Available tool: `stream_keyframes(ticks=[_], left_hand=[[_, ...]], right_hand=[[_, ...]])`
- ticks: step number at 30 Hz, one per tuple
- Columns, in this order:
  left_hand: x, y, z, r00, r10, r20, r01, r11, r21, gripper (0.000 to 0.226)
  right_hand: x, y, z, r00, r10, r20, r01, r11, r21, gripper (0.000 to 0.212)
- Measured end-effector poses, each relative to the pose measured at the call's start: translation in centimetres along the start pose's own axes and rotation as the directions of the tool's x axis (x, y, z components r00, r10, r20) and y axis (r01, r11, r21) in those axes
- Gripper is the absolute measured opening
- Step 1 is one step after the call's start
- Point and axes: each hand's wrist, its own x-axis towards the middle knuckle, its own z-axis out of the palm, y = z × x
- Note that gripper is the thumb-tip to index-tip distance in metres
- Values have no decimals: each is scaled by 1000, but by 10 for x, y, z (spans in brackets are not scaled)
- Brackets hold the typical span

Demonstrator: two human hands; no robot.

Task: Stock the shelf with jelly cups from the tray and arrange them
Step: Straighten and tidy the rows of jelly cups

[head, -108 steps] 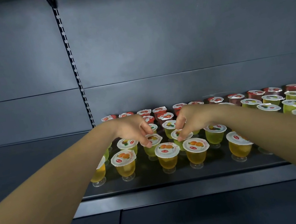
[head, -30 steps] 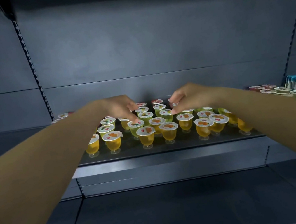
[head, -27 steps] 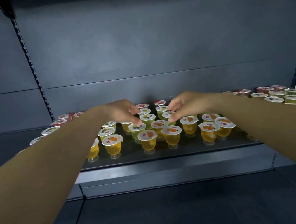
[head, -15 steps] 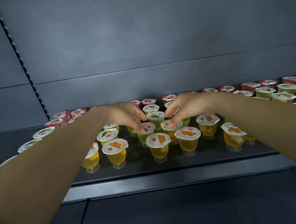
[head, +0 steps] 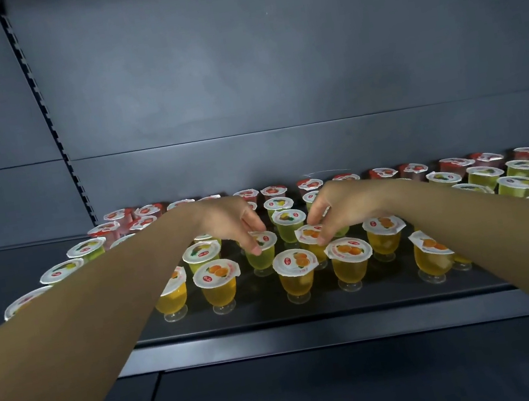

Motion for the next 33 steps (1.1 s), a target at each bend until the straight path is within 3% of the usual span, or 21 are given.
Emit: stream_keyframes(ticks=[23, 33], left_hand=[[-14, -10, 0, 997, -58, -43, 58, 998, -6, 50], [-14, 1, -8, 997, -75, 2, 75, 995, 63, 48]], right_hand=[[6, -8, 10, 1000, -5, -31, 9, 992, 128, 45], [0, -6, 6, 999, -1, -46, 5, 996, 87, 45]])
